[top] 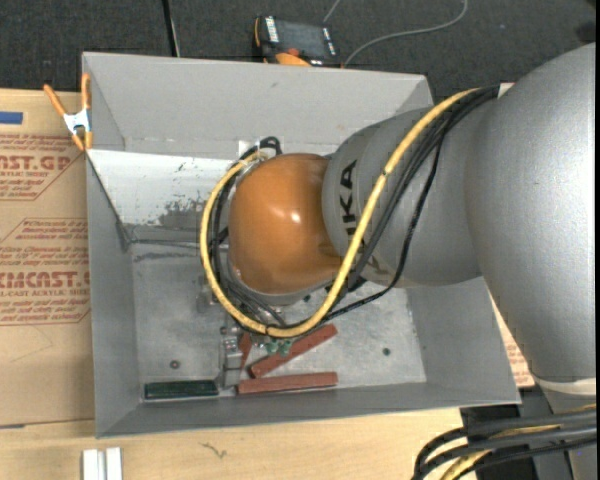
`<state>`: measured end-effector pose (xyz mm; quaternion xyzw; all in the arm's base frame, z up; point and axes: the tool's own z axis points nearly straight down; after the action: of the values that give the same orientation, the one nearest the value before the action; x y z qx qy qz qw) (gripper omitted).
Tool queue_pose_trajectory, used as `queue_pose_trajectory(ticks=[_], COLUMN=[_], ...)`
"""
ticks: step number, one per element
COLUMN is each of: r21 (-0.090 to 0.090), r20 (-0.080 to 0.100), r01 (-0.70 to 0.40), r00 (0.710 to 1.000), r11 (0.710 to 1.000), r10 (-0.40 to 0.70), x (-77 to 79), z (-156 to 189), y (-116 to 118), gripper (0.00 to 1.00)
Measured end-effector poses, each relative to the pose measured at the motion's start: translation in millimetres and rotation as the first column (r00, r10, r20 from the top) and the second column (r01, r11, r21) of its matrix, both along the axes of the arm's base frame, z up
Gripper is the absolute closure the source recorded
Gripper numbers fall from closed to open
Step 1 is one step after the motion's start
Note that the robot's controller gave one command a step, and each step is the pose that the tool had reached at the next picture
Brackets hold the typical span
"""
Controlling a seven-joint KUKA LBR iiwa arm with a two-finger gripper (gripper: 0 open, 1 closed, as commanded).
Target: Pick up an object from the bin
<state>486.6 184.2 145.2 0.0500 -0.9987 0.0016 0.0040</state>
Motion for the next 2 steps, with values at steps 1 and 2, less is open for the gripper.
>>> queue_pose_trajectory(ticks=[1,2], r21=[0.002,0.003], r20=[0.001,0.013], r01=[-0.085,-0.081], r00=[0.996,0.997], r11=[0.996,0.997], r10=[0.085,0.081], x=[8.6,0.2], z=[-76,-75], y=[-44,-108], gripper=[0.0,0.0])
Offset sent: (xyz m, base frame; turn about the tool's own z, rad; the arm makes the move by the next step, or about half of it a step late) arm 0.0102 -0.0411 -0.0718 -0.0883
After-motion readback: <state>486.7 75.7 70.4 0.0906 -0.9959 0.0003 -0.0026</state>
